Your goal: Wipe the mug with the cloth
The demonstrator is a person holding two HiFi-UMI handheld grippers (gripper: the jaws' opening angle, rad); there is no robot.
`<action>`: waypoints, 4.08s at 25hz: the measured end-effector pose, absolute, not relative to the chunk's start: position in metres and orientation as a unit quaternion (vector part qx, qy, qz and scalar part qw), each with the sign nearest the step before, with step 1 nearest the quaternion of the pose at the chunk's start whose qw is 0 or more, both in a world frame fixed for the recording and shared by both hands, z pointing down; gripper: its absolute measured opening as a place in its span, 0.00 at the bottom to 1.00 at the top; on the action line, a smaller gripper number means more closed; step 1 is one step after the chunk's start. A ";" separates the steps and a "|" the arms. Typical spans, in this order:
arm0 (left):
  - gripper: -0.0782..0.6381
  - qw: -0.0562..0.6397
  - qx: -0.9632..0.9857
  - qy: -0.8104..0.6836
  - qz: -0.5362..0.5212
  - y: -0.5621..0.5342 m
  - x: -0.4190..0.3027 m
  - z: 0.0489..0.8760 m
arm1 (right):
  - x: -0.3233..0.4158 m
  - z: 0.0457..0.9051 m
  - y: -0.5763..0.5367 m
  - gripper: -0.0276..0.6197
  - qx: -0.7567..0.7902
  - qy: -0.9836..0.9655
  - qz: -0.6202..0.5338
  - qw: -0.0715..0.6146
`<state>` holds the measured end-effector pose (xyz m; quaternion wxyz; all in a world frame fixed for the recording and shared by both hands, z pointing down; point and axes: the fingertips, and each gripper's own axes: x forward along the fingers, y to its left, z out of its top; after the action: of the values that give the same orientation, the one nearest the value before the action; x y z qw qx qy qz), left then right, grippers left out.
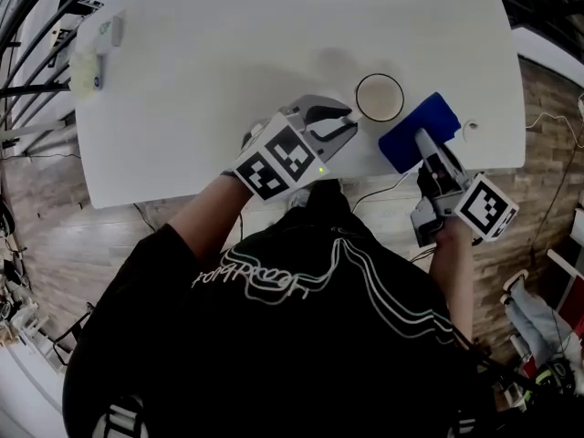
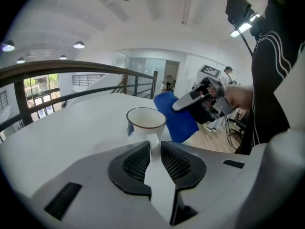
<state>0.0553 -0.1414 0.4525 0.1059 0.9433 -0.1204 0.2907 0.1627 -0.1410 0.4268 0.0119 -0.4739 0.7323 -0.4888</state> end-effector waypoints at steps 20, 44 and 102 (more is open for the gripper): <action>0.21 0.025 0.921 -0.153 0.359 -0.145 0.051 0.450 | 0.155 0.414 -0.152 0.14 -0.381 0.782 -0.492 0.032; 0.20 0.008 0.916 -0.156 0.370 -0.160 0.050 0.455 | 0.144 0.474 -0.171 0.14 -0.305 0.795 -0.495 -0.173; 0.20 -0.045 0.925 -0.075 0.368 -0.193 0.039 0.456 | 0.138 0.458 -0.228 0.14 -0.187 0.847 -0.454 -0.203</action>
<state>0.0393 -0.1925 0.4564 -0.0455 0.9255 -0.0755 0.3684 0.1376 -0.2280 0.4584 -0.2029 -0.1868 0.8473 -0.4538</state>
